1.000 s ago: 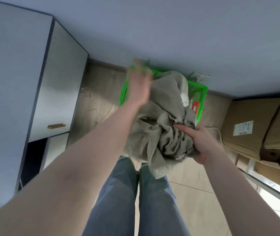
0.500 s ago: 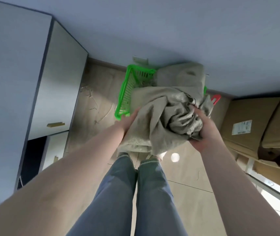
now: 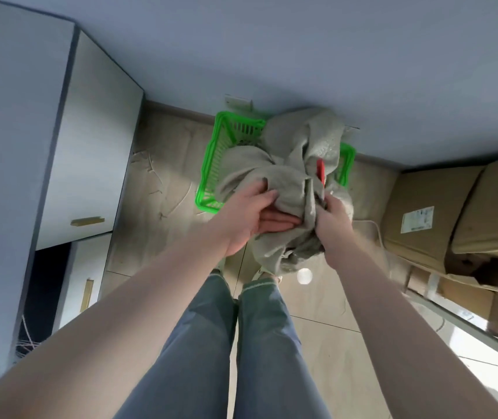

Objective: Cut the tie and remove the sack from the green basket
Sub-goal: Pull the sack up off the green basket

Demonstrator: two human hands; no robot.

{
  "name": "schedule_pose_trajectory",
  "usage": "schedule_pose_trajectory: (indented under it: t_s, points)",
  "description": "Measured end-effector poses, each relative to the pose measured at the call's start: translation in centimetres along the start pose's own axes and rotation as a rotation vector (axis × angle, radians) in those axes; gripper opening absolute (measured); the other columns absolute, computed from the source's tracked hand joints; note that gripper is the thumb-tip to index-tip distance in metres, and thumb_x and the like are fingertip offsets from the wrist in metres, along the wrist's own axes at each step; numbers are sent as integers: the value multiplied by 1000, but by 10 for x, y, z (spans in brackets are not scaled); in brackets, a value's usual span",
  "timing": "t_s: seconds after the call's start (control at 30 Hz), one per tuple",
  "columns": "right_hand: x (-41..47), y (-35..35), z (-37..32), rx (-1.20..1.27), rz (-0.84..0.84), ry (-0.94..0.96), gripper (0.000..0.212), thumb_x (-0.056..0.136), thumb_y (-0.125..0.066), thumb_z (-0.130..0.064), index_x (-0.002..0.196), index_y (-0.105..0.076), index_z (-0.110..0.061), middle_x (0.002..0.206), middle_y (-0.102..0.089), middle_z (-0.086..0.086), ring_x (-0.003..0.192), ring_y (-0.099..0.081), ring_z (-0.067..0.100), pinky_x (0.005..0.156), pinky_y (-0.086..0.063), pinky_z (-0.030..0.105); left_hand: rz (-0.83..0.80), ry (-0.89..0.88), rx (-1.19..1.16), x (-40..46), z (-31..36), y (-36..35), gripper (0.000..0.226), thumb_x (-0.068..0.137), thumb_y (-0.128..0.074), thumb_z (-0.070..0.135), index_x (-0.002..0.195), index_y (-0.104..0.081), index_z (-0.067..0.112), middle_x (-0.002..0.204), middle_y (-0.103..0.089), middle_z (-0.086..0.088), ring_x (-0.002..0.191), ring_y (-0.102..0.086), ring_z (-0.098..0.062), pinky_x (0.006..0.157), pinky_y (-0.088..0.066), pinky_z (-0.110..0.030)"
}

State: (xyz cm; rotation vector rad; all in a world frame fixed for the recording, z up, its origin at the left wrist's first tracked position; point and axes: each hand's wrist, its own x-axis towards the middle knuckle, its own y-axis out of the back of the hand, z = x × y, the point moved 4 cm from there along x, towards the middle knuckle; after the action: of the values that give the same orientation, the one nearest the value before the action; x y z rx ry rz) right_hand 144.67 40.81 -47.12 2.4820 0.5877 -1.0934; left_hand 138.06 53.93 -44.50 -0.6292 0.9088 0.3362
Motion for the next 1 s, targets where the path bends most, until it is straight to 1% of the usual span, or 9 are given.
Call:
schedule_pose_trajectory:
  t_s: [0.1, 0.2, 0.3, 0.4, 0.53, 0.6, 0.7, 0.83, 1.0]
  points:
    - [-11, -6, 1, 262, -227, -103, 51, 78, -70, -51, 116, -67, -17, 110, -74, 7, 105, -69, 22, 92, -55, 38, -31, -18, 168, 9, 8, -4, 20, 102, -43, 8, 121, -45, 4, 87, -69, -20, 64, -73, -20, 61, -61, -27]
    - [-15, -1, -2, 116, -184, -28, 33, 78, -79, -27, 108, -68, -16, 100, -76, 5, 97, -72, 24, 85, -58, 40, -195, 115, 241, 7, 16, 3, 21, 101, -45, 10, 120, -52, 5, 98, -71, -21, 82, -73, -28, 76, -61, -34]
    - [-17, 10, 2, 97, -180, -29, 28, 78, -77, -9, 104, -69, -14, 100, -76, 5, 97, -72, 25, 86, -58, 41, -284, 195, 746, 6, 46, 23, 35, 103, -43, 25, 116, -60, -3, 90, -75, -17, 79, -74, -23, 74, -60, -28]
    - [-21, 18, 8, -9, -250, 0, 29, 76, -79, -5, 101, -71, -15, 100, -77, 5, 96, -72, 23, 89, -57, 42, 142, -130, 1138, 37, 94, 24, 43, 102, -42, 35, 105, -70, 3, 74, -71, -5, 58, -66, -8, 66, -53, -24]
    - [-33, 11, 17, -277, -338, 63, 35, 72, -83, -11, 103, -71, -20, 96, -77, -2, 93, -72, 14, 89, -56, 36, 348, -719, 1043, 78, 115, -23, 54, 93, -45, 42, 143, -44, 20, 147, -42, -16, 138, -39, -25, 116, -28, -39]
    - [-39, 10, 20, -339, -365, 86, 36, 72, -84, -11, 101, -70, -25, 93, -76, -7, 90, -70, 8, 88, -55, 31, 175, -509, 1380, 113, 79, -34, 55, 98, -40, 48, 148, -34, 26, 158, -24, -15, 144, -24, -34, 116, -20, -45]
    - [-44, 20, 13, -307, -341, 99, 33, 72, -83, -8, 98, -70, -23, 90, -77, -7, 85, -71, 5, 80, -56, 24, -299, 210, 1560, 102, 15, -24, 46, 101, -36, 46, 123, -60, 13, 123, -62, -11, 110, -61, -31, 98, -47, -41]
    - [-40, 43, -1, -95, -218, 146, 27, 72, -80, -1, 91, -71, -19, 82, -77, -4, 77, -72, 8, 68, -57, 18, -42, -20, 1217, 82, 16, 2, 39, 103, -38, 25, 137, -51, 9, 141, -50, -14, 130, -46, -27, 111, -30, -33]
    - [-44, 32, 1, -182, -182, 85, 25, 74, -79, -5, 89, -69, -22, 84, -76, -4, 87, -72, 18, 79, -58, 30, -43, 165, 1205, 65, 24, 18, 43, 106, -33, 31, 145, -41, 18, 146, -44, -20, 133, -44, -31, 104, -33, -30]
